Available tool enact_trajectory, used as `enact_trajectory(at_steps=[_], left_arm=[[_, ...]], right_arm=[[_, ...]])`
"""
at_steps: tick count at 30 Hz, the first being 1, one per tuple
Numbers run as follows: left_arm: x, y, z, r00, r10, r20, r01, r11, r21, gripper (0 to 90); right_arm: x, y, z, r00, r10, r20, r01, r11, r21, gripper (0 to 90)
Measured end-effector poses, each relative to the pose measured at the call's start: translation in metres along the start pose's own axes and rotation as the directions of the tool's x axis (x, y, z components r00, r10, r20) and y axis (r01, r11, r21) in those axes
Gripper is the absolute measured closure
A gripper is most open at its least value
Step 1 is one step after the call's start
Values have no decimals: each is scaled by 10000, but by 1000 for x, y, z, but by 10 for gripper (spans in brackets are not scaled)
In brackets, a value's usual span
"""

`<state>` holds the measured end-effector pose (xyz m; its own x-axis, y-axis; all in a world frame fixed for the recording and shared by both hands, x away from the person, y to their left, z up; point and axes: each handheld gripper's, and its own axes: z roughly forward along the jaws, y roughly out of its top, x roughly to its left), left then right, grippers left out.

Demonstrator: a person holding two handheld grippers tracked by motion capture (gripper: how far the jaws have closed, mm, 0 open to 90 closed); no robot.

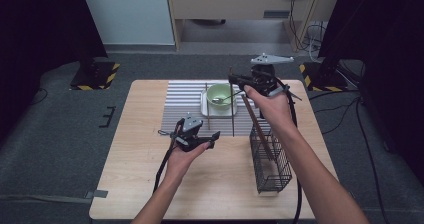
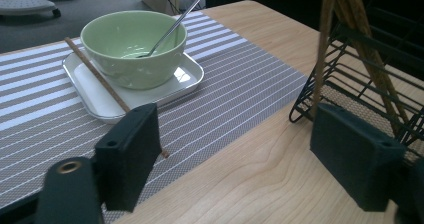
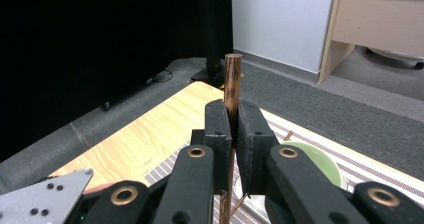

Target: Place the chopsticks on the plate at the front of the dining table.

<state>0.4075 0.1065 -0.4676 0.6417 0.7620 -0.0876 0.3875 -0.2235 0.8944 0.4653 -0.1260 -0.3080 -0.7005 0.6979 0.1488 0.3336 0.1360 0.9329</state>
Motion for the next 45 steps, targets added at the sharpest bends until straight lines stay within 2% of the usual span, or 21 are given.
enact_trajectory(at_steps=[3,7,12,21,25,31,35,41,45], left_arm=[[-5,2,4,9998,-50,214,51,10000,-52,247],[-14,5,10,9988,288,390,-287,9996,-35,322],[-22,8,18,9970,459,622,-456,9989,-69,424],[-28,7,26,9943,338,1009,-318,9993,-216,605],[-28,6,28,9942,472,968,-455,9988,-190,671],[-26,5,32,9935,303,1102,-290,9995,-128,751],[-27,3,33,9935,380,1070,-375,9993,-62,830],[-24,1,27,9964,114,841,-101,9998,-167,854],[-18,0,20,9984,172,542,-164,9998,-143,862]], right_arm=[[-2,-3,1,9997,221,81,-220,9997,-131,847],[-2,-4,2,9995,290,89,-288,9994,-205,847],[1,-4,2,9996,281,40,-280,9993,-228,847],[2,-4,3,9992,409,16,-408,9988,-281,847],[3,-4,5,9985,533,-86,-535,9980,-323,846],[4,-4,6,9978,628,-190,-633,9976,-265,846],[4,-3,6,9980,598,-187,-602,9979,-251,846],[2,-3,3,9978,636,-166,-639,9977,-208,842],[1,-3,1,9983,569,-80,-570,9983,-133,831]])
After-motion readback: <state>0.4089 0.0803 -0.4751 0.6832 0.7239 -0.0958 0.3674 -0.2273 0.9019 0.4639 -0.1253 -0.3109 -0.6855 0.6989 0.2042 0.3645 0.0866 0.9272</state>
